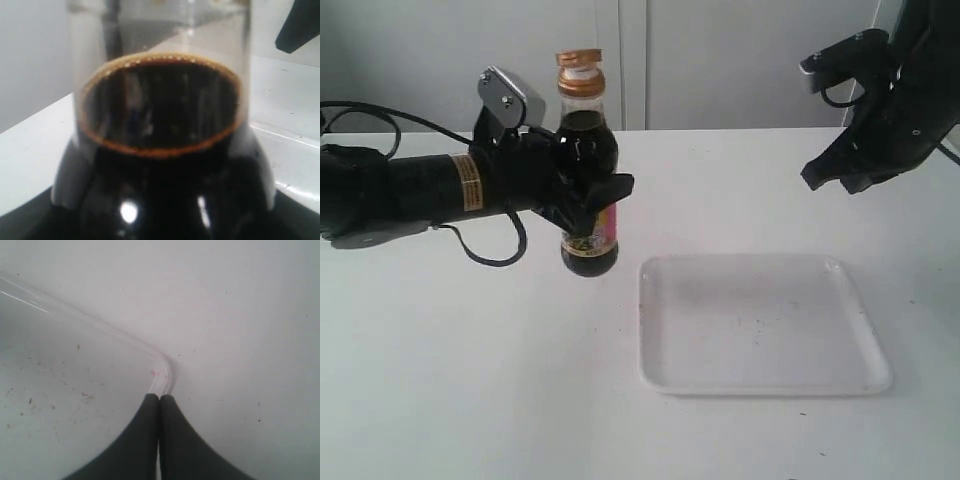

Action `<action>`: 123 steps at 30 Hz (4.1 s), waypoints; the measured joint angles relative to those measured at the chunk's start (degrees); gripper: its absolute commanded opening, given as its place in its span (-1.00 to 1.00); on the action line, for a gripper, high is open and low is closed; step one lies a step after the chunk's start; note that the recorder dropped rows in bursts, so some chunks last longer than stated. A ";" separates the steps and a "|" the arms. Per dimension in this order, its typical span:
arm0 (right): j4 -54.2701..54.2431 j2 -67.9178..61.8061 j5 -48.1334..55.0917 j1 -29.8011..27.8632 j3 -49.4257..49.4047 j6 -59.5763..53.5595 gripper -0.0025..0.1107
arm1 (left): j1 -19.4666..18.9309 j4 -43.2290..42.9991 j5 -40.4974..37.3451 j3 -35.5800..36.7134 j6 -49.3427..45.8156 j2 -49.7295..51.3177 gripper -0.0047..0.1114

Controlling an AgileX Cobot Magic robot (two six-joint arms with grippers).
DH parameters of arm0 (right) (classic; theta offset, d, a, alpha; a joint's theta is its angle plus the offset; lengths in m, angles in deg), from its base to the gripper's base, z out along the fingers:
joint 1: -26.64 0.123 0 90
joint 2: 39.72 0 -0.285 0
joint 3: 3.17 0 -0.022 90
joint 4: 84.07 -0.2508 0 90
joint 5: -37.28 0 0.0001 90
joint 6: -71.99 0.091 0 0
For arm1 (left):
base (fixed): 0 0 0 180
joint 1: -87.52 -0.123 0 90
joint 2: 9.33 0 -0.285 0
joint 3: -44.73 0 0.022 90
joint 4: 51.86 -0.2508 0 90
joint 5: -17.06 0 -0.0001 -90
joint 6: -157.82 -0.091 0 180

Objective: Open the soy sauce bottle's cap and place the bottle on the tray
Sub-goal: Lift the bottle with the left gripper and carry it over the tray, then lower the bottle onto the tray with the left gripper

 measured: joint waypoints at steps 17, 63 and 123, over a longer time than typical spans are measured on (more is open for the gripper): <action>0.85 0.00 0.29 -5.93 0.00 0.00 -0.96 | 11.58 3.87 -7.59 -5.69 -0.83 0.00 -0.92; -1.07 0.00 -5.66 -6.71 -0.08 0.00 -0.96 | 16.11 9.82 -3.53 -19.38 -0.77 17.69 -0.92; -1.20 0.00 -5.91 -6.71 -0.08 0.73 -0.96 | 19.05 10.25 0.51 -20.34 -3.36 18.12 0.72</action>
